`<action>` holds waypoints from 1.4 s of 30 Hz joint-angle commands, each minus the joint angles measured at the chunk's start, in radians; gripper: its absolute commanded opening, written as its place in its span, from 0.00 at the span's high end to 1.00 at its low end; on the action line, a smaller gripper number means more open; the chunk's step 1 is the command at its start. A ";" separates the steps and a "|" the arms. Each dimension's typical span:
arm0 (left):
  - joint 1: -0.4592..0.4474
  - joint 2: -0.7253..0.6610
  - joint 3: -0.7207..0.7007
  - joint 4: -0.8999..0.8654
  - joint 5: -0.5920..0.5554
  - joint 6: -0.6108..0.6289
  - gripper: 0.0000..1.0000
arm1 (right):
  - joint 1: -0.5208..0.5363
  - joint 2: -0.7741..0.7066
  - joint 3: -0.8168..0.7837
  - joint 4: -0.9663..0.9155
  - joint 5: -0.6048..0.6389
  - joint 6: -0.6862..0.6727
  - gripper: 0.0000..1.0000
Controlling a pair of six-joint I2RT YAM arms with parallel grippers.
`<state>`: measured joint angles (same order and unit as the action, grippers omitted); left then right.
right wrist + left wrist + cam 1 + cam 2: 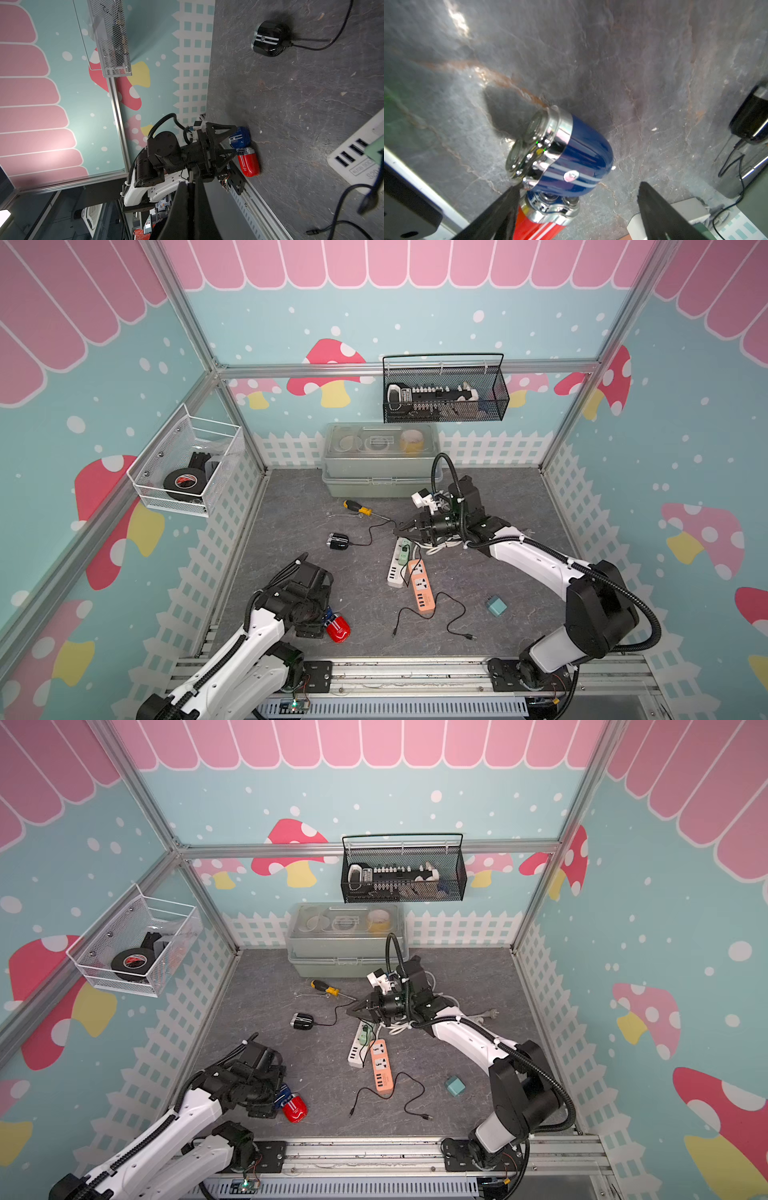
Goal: Charge the electric shaver
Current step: Pick up the electric shaver from the center of the board.
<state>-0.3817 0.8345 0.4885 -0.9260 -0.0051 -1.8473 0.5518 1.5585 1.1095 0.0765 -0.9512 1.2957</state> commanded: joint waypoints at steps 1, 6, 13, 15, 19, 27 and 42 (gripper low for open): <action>0.007 0.002 -0.008 0.013 -0.050 -0.011 0.13 | 0.007 -0.018 -0.014 0.048 -0.003 0.020 1.00; 0.025 0.002 -0.037 0.072 -0.085 -0.045 0.13 | 0.007 -0.012 -0.014 0.052 -0.002 0.020 1.00; 0.088 0.123 -0.007 0.155 -0.072 0.033 0.18 | 0.007 -0.012 -0.023 0.057 -0.002 0.024 1.00; 0.090 0.178 0.032 0.127 -0.057 0.064 0.22 | 0.007 -0.012 -0.028 0.059 -0.001 0.027 1.00; 0.090 0.284 0.091 0.075 -0.029 0.137 0.26 | 0.007 -0.014 -0.036 0.074 0.002 0.036 1.00; 0.104 0.457 0.153 0.049 0.017 0.192 0.27 | 0.007 -0.013 -0.049 0.101 0.008 0.050 1.00; 0.110 0.534 0.144 0.096 -0.003 0.214 0.61 | 0.005 -0.014 -0.074 0.144 0.011 0.072 1.00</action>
<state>-0.2802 1.3487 0.6579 -0.8478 0.0116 -1.6390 0.5514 1.5585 1.0470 0.1814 -0.9401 1.3628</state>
